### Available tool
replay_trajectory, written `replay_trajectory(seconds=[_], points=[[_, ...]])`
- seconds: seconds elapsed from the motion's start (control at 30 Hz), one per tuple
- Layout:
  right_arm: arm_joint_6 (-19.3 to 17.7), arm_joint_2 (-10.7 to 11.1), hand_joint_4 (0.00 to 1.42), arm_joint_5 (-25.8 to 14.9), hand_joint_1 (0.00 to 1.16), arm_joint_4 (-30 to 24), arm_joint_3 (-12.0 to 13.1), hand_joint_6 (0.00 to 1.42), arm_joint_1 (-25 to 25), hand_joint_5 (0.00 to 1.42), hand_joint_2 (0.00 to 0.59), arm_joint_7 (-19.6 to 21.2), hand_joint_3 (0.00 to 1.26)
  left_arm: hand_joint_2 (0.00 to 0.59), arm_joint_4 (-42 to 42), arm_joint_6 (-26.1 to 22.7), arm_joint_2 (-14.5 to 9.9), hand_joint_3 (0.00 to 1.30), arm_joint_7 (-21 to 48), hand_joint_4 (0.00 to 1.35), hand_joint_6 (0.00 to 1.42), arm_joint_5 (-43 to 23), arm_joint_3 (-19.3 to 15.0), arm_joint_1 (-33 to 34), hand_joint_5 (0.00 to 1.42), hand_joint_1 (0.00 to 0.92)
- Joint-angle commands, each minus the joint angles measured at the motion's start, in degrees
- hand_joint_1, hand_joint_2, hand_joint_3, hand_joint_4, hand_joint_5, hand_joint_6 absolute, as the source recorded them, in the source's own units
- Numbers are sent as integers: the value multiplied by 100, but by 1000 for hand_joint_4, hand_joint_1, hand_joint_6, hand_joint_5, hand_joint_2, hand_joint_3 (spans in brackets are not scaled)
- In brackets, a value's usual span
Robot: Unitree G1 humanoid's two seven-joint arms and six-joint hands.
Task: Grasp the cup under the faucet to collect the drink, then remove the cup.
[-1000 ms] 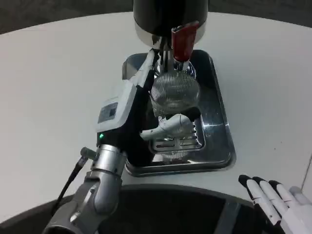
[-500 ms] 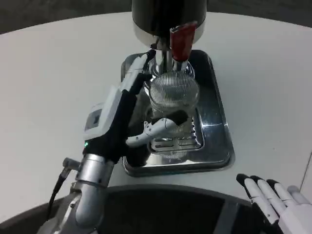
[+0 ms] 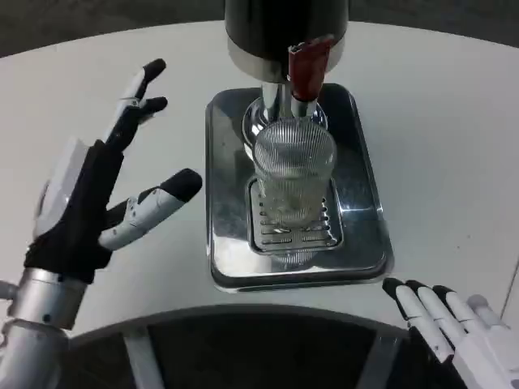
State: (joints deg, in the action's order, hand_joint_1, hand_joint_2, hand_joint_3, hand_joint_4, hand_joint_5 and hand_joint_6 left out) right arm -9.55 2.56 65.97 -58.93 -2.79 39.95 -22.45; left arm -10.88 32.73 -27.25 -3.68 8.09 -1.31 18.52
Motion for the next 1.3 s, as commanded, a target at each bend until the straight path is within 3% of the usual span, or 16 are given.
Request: replay_trajectory(seconds=[0.03, 0.23, 0.37, 0.6, 0.77, 1.3], points=[[36, 1, 0, 86, 720, 21, -60, 0, -71, 0, 309, -106, 0, 1, 355, -277, -537, 0, 1352, 0, 7, -1092, -237, 112, 13, 0], [66, -34, 0, 199, 717, 7, -146, 0, -124, 0, 307, -163, 0, 7, 623, -963, -1024, 0, 2976, 0, 0, -2394, -503, 412, 0, 0], [78, -74, 0, 301, 715, -15, -222, 0, -126, 0, 306, -188, 0, 7, 831, -1352, -1275, 0, 3811, 0, 0, -2927, -709, 624, 0, 0], [79, -175, 0, 495, 714, -16, -404, 0, -196, 0, 306, -241, 0, 1, 1111, -2162, -1503, 0, 4816, 0, 0, -3601, -906, 982, 0, 0], [79, -241, 0, 621, 714, -22, -528, 0, -217, 0, 306, -262, 0, 0, 788, -2525, -1390, 0, 5303, 0, 0, -3754, -898, 1525, 0, 0], [-3, -440, 0, 864, 714, -107, -703, 0, 101, 0, 306, -65, 0, 0, -639, -2784, -441, 0, 6034, 0, 0, -3488, -404, 3075, 0, 0]])
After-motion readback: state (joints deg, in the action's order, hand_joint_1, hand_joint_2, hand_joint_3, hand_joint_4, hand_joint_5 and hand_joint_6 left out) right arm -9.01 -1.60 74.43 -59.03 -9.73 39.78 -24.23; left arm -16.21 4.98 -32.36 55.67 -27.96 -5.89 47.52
